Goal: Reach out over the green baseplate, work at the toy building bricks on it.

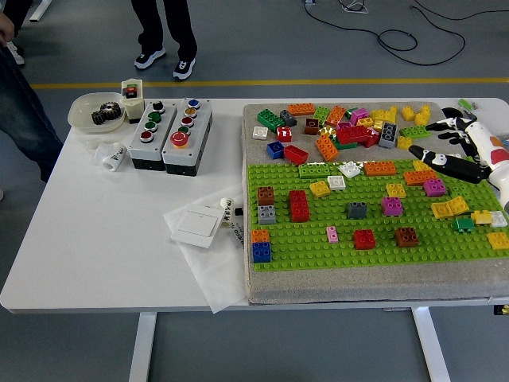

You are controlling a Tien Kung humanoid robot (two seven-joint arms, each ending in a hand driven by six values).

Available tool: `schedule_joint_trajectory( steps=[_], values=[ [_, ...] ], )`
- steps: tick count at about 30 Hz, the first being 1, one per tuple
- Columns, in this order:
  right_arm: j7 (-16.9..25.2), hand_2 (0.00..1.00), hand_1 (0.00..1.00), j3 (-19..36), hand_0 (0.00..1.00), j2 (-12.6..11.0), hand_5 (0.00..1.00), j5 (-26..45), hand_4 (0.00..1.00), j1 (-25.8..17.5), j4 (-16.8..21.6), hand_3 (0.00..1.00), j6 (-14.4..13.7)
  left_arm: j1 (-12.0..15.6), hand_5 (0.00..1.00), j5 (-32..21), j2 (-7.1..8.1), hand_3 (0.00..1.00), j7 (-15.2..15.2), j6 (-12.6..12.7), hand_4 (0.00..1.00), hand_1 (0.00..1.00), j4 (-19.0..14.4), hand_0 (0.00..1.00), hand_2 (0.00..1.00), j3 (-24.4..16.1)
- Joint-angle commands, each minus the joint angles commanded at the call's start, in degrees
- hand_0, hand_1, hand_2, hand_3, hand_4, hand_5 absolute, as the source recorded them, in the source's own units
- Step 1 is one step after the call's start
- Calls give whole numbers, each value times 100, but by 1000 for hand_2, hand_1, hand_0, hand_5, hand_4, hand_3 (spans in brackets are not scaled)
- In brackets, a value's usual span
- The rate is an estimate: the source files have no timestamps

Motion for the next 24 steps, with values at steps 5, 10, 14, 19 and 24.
schedule_joint_trajectory(
  steps=[5, 10, 14, 19, 24],
  values=[
    [-164, 658, 638, -406, 649, 33, 213, -968, 867, 306, -55, 597, 309, 3, 631, -14, -3, 619, 10, 0, 661, 742, 0, 719, 789, 20],
    [-349, 658, 638, -893, 649, 129, 213, -1890, 867, 657, -194, 597, 694, 3, 631, -53, -1, 619, 5, 4, 661, 742, 0, 719, 789, 59],
    [-520, 623, 595, -1252, 618, 231, 167, -2261, 828, 924, -384, 566, 1025, -3, 631, -59, 3, 619, 1, 9, 662, 742, 0, 719, 788, 64],
    [-609, 596, 569, -1410, 594, 332, 158, -2299, 813, 1052, -611, 557, 1173, -8, 632, -111, 8, 619, -11, 11, 663, 741, 0, 719, 787, 110],
    [-645, 607, 585, -1476, 602, 450, 177, -2234, 844, 1084, -788, 598, 1216, -8, 632, -185, 11, 619, -23, 13, 663, 741, 0, 720, 786, 175]
  ],
)
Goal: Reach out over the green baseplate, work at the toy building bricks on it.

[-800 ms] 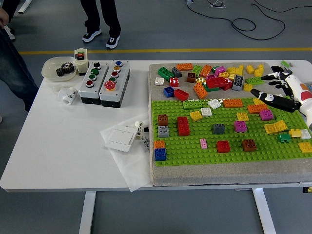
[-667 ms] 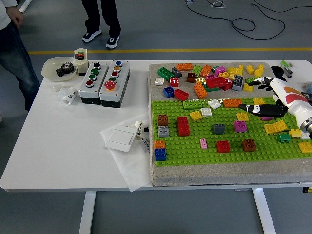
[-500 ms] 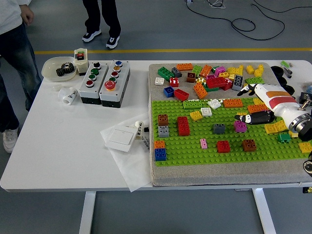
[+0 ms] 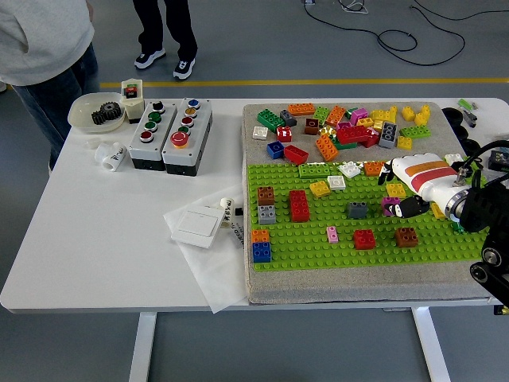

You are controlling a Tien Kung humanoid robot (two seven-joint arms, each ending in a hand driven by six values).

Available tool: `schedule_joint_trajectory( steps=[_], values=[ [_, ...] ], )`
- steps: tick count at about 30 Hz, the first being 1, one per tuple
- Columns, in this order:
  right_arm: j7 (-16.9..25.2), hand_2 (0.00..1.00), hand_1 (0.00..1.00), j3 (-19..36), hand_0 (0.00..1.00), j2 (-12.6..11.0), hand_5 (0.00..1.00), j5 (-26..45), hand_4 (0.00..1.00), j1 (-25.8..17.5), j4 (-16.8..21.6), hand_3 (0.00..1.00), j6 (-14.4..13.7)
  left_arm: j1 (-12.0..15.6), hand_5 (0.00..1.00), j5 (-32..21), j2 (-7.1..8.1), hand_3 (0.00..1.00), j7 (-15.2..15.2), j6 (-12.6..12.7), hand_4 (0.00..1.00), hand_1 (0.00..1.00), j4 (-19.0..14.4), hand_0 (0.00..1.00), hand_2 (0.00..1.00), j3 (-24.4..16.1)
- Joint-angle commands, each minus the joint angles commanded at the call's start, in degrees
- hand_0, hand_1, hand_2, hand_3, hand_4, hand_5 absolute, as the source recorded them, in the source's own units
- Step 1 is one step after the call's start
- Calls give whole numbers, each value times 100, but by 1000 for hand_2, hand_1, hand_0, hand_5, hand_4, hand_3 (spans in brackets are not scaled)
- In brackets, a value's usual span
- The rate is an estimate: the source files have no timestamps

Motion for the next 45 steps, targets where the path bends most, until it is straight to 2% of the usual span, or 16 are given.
schedule_joint_trajectory(
  steps=[14, 20, 45],
  values=[
    [8, 615, 592, -57, 598, 137, 202, 52, 861, -10, -304, 596, 5, -1, 630, 10, 3, 620, -2, 1, 665, 741, 0, 720, 785, -5],
    [38, 618, 595, -50, 602, 188, 212, 90, 870, -15, -424, 596, -6, -3, 631, -168, 5, 620, -28, 18, 666, 739, 0, 720, 787, 174],
    [73, 615, 586, -33, 580, 446, 259, -21, 887, 97, -1080, 586, -74, -27, 633, -283, 22, 620, -32, 30, 666, 741, -10, 719, 786, 334]
  ],
)
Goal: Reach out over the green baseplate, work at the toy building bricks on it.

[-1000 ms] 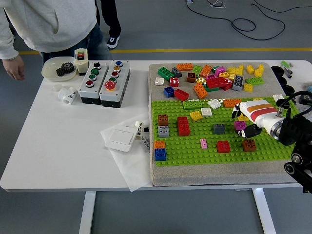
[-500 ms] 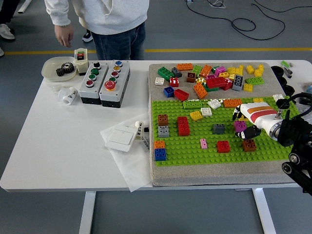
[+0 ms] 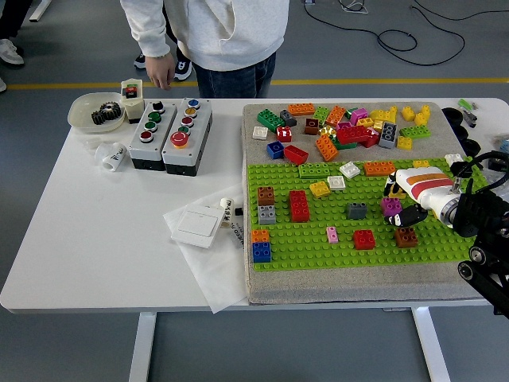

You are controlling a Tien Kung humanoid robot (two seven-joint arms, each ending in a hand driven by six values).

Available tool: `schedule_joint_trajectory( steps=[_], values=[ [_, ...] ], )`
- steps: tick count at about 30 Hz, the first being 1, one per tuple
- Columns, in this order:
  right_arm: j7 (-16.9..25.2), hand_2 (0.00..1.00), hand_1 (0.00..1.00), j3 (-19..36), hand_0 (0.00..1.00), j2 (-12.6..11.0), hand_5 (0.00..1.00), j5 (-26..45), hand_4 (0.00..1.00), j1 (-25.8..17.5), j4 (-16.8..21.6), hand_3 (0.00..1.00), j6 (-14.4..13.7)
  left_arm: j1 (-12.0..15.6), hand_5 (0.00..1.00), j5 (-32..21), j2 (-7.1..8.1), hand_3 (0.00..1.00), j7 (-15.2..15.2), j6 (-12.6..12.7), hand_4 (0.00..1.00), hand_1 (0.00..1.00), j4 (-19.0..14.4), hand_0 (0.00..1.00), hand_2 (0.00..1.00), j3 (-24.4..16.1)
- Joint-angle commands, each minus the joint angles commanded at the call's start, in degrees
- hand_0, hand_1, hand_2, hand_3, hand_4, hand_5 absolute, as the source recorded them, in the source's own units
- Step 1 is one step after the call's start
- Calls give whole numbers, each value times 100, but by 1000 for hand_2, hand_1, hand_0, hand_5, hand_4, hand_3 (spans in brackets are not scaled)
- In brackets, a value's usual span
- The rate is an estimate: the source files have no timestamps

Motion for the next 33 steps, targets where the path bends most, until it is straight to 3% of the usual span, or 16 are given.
schedule_joint_trajectory(
  steps=[7, 8, 13, 14, 33],
  values=[
    [45, 584, 546, 15, 552, -2, 244, 9, 864, 0, -48, 564, -40, -3, 633, 30, -1, 620, -3, -1, 666, 742, 5, 719, 787, -26],
    [47, 542, 491, 16, 511, -3, 253, 11, 829, 0, -47, 506, -44, -4, 633, 33, -2, 619, -3, -1, 665, 742, 5, 719, 788, -28],
    [84, 542, 491, 44, 511, -26, 253, 14, 829, 1, -17, 506, -63, -5, 633, 51, -1, 619, -3, -2, 665, 742, 9, 719, 788, -45],
    [89, 501, 450, 51, 471, -31, 267, 16, 803, 0, -8, 479, -64, -6, 635, 41, 1, 619, -5, -1, 664, 742, 9, 719, 786, -37],
    [166, 490, 430, 96, 428, -50, 289, 97, 787, -3, -32, 474, 55, -17, 637, 83, 2, 617, -11, -2, 663, 742, 10, 719, 787, -83]
  ],
)
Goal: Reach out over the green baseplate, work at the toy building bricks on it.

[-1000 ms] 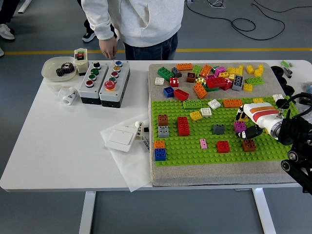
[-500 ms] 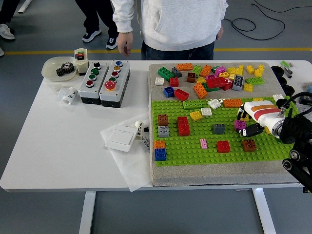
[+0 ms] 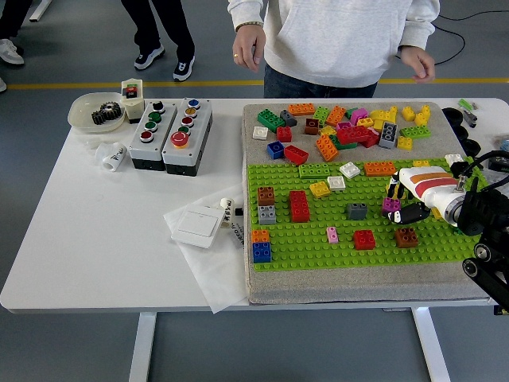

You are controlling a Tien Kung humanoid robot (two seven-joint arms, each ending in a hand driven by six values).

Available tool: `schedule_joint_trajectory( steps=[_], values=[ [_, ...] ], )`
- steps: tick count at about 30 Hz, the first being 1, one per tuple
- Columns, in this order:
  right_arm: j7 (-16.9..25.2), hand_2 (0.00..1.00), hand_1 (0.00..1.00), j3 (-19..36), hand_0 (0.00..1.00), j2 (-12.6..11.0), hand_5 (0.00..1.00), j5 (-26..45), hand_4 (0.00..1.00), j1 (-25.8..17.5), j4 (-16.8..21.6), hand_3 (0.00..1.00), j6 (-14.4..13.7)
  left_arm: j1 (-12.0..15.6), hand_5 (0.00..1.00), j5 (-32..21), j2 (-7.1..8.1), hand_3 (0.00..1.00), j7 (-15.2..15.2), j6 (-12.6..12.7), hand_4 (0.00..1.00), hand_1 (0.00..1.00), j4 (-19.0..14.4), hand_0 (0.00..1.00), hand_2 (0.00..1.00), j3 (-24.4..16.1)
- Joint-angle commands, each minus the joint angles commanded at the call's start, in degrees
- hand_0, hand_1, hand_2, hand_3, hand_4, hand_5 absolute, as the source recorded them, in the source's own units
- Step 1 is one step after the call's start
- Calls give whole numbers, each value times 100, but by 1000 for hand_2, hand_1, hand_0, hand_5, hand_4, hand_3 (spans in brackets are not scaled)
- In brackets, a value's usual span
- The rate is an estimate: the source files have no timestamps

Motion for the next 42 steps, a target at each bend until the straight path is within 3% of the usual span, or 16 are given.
schedule_joint_trajectory(
  steps=[13, 19, 35, 42],
  values=[
    [47, 491, 432, 80, 422, -125, 306, -130, 783, -19, 265, 474, -111, 0, 635, 21, 3, 617, 1, -5, 661, 742, 0, 719, 787, -25],
    [64, 493, 434, 155, 426, -289, 311, -173, 775, -88, 564, 478, -140, 7, 637, 64, 0, 617, 10, -6, 662, 742, 0, 719, 787, -64],
    [227, 501, 442, 256, 437, -1051, 318, 55, 774, -550, 1689, 481, -257, 52, 635, 274, -1, 617, 39, -26, 661, 741, 0, 719, 786, -241],
    [699, 504, 451, 93, 453, -1494, 321, 328, 772, -719, 2068, 482, -406, 51, 635, 328, -1, 617, 49, -28, 661, 741, 0, 719, 784, -289]
  ],
)
